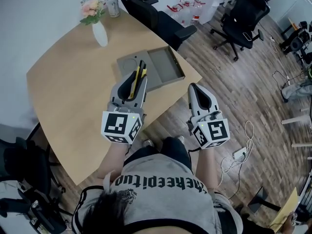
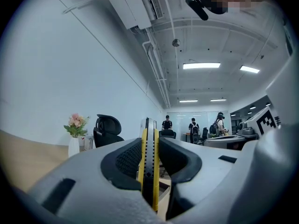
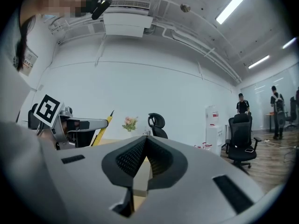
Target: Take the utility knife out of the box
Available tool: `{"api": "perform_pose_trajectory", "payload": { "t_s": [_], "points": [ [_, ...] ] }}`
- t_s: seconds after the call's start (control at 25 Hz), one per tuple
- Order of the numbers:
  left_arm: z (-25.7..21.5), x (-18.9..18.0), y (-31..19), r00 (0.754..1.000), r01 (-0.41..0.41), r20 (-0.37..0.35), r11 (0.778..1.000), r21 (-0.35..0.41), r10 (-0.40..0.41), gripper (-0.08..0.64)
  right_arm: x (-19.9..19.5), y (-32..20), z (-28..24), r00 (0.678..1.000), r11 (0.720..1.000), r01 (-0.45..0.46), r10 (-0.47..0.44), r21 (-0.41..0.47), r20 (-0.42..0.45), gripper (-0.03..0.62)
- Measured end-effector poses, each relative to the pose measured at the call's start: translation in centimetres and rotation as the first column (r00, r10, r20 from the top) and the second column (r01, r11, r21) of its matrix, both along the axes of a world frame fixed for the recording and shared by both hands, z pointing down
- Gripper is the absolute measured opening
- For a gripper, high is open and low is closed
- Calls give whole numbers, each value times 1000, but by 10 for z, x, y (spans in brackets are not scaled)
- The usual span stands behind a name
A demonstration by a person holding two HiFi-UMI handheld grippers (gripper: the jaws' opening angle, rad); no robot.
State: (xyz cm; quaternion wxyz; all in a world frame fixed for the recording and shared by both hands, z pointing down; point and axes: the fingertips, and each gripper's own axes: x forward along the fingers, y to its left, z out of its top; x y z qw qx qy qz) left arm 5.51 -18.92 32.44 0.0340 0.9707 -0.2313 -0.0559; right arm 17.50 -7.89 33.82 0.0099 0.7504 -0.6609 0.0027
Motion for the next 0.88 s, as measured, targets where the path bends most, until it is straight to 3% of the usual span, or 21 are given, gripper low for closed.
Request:
{"api": "perform_pose_trajectory", "payload": {
  "t_s": [0.48, 0.88],
  "points": [
    [-23, -14, 11, 998, 41, -49, 998, 44, -38, 126, -8, 5, -18, 999, 999, 46, -46, 14, -24, 6],
    [-31, -20, 50, 992, 110, -73, 993, 52, -106, 126, -9, 38, -22, 994, 994, 112, -111, 11, -16, 6]
  ]
}}
